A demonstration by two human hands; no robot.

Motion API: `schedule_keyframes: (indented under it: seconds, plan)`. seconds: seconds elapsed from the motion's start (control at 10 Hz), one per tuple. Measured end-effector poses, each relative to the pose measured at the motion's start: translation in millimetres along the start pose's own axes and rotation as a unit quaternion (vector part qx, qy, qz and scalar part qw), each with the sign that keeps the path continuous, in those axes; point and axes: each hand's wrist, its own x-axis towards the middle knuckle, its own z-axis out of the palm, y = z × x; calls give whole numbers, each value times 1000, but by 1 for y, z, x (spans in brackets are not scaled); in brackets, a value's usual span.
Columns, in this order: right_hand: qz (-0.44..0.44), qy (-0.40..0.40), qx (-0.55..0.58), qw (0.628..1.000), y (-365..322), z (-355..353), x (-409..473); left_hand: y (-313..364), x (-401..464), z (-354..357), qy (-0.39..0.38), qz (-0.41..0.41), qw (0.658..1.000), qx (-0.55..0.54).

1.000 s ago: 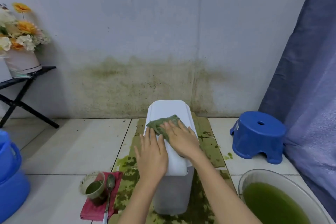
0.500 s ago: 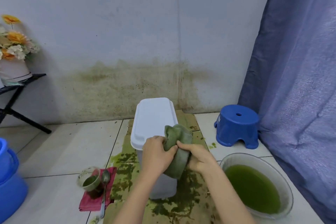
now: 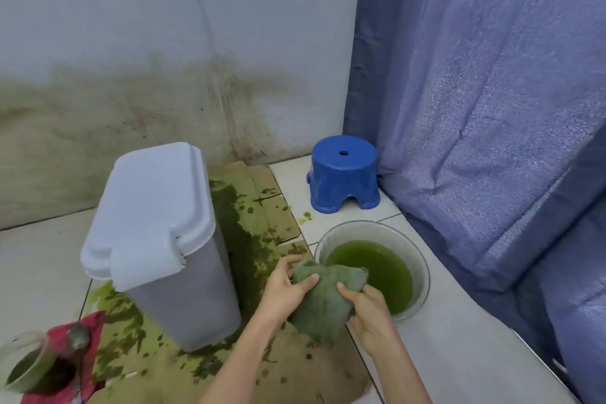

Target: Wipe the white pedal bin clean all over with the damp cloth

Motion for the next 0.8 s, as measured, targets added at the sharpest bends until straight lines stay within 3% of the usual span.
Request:
schedule_keyframes:
  seconds: [0.2,0.3,0.4,0.5,0.6,0.7,0.8]
  plan:
    - [18,27,-1,999,22,-38,46,-30,55,39,-36,16,996,77]
    - [40,40,51,997,33,-42,71,-41,73,48,-33,21,995,96]
    - [27,157,-171,972,49,-37,89,-56,86,51,-84,32,973,212]
    - [-16,281,-437,854,59,-27,91,-75,96,51,-100,112,908,392]
    - [-62,334,-581,739,70,-21,83,-90,98,53,-17,218,823,524]
    - [-167,294,-619,709,88,-26,78,-105,91,51,-33,253,770,584]
    - [-65,206,-659,720,82,-25,73,-105,90,45,-28,266,762,590]
